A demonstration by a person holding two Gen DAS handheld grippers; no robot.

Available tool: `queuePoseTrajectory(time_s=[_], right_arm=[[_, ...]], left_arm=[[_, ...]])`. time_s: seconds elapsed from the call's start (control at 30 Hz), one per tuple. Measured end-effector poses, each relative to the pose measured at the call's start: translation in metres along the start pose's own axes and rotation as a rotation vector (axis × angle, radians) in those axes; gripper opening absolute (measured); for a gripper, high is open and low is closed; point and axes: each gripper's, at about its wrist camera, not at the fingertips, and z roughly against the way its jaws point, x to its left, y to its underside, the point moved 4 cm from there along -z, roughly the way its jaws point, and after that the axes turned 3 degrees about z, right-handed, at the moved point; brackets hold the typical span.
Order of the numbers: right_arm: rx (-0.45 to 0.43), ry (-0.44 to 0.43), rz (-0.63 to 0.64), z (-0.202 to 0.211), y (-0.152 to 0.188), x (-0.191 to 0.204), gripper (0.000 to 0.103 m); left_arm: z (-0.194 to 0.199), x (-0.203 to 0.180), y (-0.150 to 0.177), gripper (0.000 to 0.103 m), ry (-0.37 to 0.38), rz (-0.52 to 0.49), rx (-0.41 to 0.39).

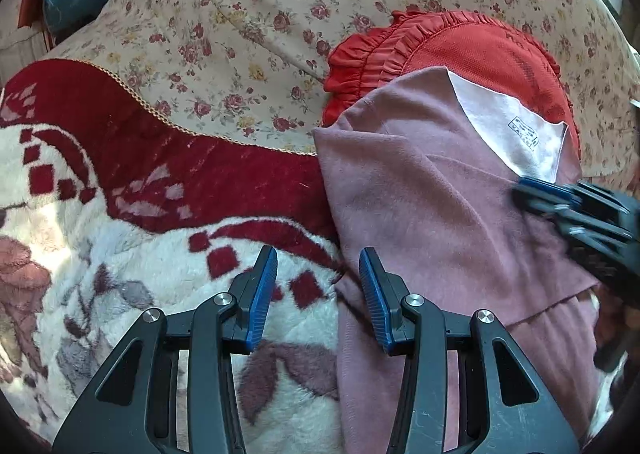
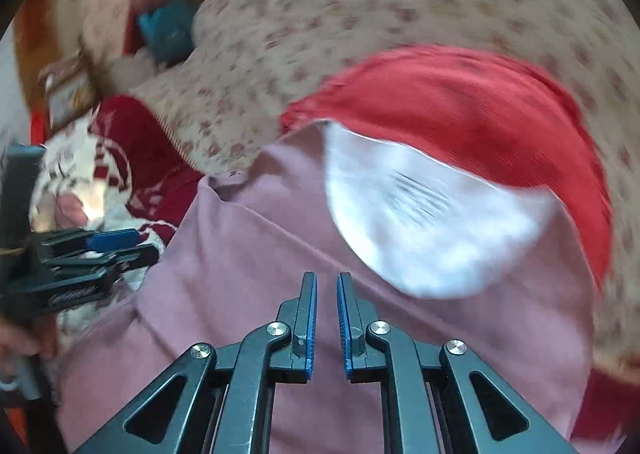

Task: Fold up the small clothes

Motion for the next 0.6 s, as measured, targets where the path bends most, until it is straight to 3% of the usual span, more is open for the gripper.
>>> queuePoseTrajectory(time_s=[0.03, 0.13, 0.17, 0.2, 0.23, 0.4, 0.53, 0.6], right_arm=[[0.030, -0.012, 0.022, -0.011, -0.001, 0.002, 0.029], [0.057, -0.002, 0.095, -0.028, -0.002, 0.008, 0.029], [0.048, 0.010, 0.112, -0.026, -0.002, 0.008, 0.026], [0.046, 0.021, 0.122, -0.024, -0.002, 0.007, 0.009], [0.047, 0.029, 0.134, -0.021, -0.002, 0.009, 0.000], [-0.055, 0.096, 0.040, 0.010, -0.009, -0.016, 0.000], [-0.057, -0.010, 0.039, 0.007, -0.010, -0.008, 0.001], [0.004, -0.044, 0.052, -0.008, -0.011, 0.003, 0.005]], left_arm=[[0.001, 0.002, -0.001, 0.042, 0.003, -0.001, -0.001], [0.001, 0.007, -0.003, 0.042, 0.007, 0.010, -0.007], [0.001, 0.010, -0.003, 0.042, 0.008, 0.017, -0.007], [0.001, 0.012, -0.004, 0.042, 0.010, 0.026, -0.008], [0.001, 0.013, -0.005, 0.042, 0.012, 0.035, -0.010], [0.005, 0.022, -0.010, 0.042, 0.011, 0.067, -0.036], [0.007, 0.027, -0.012, 0.042, 0.006, 0.084, -0.044], [0.006, 0.027, -0.011, 0.042, 0.002, 0.085, -0.040]])
